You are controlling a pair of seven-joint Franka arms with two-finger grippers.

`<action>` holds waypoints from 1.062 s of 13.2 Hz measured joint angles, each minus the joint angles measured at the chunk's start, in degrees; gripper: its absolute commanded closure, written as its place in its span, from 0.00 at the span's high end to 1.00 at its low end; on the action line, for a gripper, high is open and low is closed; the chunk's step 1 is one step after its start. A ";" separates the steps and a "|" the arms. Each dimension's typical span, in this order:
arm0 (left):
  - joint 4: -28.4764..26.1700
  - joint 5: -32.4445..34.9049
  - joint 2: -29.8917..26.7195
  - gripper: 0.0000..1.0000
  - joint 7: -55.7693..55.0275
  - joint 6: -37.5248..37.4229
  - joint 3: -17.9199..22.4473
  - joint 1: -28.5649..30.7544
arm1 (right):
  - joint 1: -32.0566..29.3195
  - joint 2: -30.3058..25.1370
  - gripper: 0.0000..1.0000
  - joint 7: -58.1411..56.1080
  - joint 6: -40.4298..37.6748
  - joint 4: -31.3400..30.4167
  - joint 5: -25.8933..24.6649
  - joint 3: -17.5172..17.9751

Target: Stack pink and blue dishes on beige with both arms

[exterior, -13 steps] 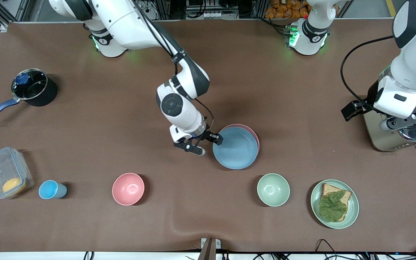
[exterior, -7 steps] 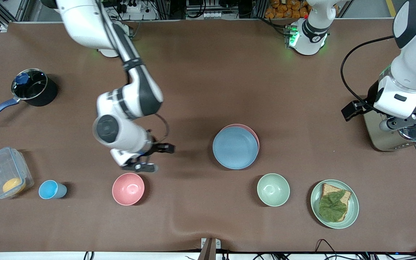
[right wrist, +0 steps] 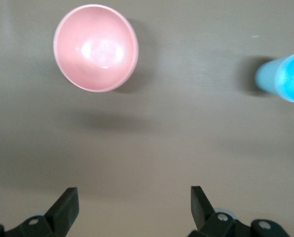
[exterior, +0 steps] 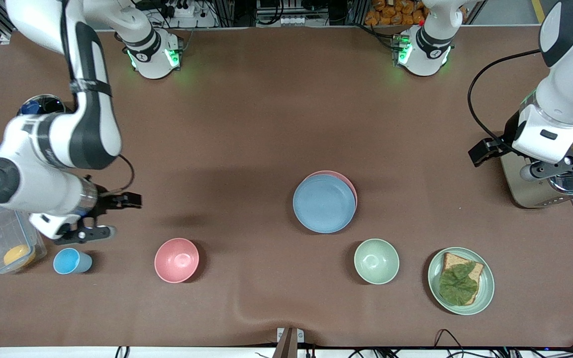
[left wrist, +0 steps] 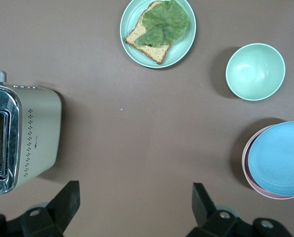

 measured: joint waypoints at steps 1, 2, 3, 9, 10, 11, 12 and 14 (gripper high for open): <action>0.00 0.00 0.00 1.00 0.01 0.00 -0.02 -0.02 | -0.02 -1.39 1.00 -1.66 -1.55 -0.10 -0.84 -1.42; 0.00 0.00 0.03 1.00 0.02 0.00 -0.06 -0.11 | -0.05 -2.75 1.00 -2.76 -2.89 -0.24 -1.13 -2.61; -0.01 0.00 0.11 1.00 0.02 0.00 -0.11 -0.22 | -0.07 -4.02 1.00 -3.30 -3.82 -0.43 -1.58 -3.21; -0.04 0.00 0.29 1.00 0.02 0.00 -0.21 -0.34 | 0.88 -9.40 1.00 -2.59 -8.72 -0.68 -4.20 -3.29; -0.04 0.00 0.29 1.00 0.02 0.00 -0.20 -0.33 | 1.08 -10.09 1.00 -2.07 -9.58 -0.70 -5.05 -3.26; 0.00 0.00 0.29 1.00 0.02 0.03 -0.20 -0.31 | 1.29 -10.88 1.00 -1.59 -10.56 -0.70 -5.79 -3.25; 0.18 0.00 0.29 1.00 0.02 0.08 -0.20 -0.29 | 1.40 -11.83 1.00 -0.71 -11.69 -0.72 -6.44 -3.16; 0.93 0.00 0.27 1.00 0.02 0.10 -0.19 -0.22 | 0.35 -13.88 1.00 0.57 -13.48 -0.83 -7.16 -1.82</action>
